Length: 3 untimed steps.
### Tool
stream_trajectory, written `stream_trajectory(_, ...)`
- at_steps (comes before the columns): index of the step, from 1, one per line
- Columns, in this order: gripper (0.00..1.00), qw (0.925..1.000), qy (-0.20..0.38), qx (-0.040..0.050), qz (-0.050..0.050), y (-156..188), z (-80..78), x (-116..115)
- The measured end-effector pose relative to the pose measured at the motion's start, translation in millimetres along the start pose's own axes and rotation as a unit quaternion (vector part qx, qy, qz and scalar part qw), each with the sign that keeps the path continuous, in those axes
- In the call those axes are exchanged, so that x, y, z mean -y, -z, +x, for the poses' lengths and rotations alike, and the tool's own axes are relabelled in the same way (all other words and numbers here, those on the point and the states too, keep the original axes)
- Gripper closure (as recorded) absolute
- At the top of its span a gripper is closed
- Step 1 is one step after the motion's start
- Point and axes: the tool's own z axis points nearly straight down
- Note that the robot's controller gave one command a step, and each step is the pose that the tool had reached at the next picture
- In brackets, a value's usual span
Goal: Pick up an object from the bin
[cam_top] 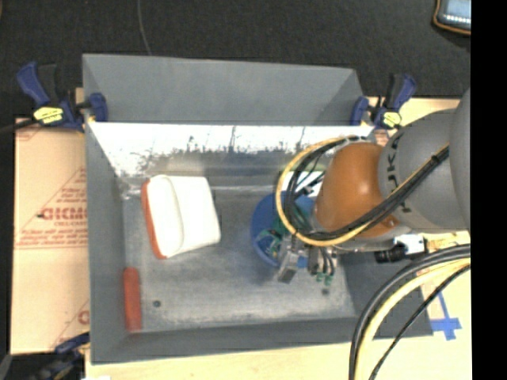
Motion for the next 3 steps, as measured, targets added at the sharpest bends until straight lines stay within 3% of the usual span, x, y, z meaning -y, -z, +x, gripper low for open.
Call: stream_trajectory(3,1.00,1.0000,0.001,0.0000,0.000,0.0,-0.1,0.1)
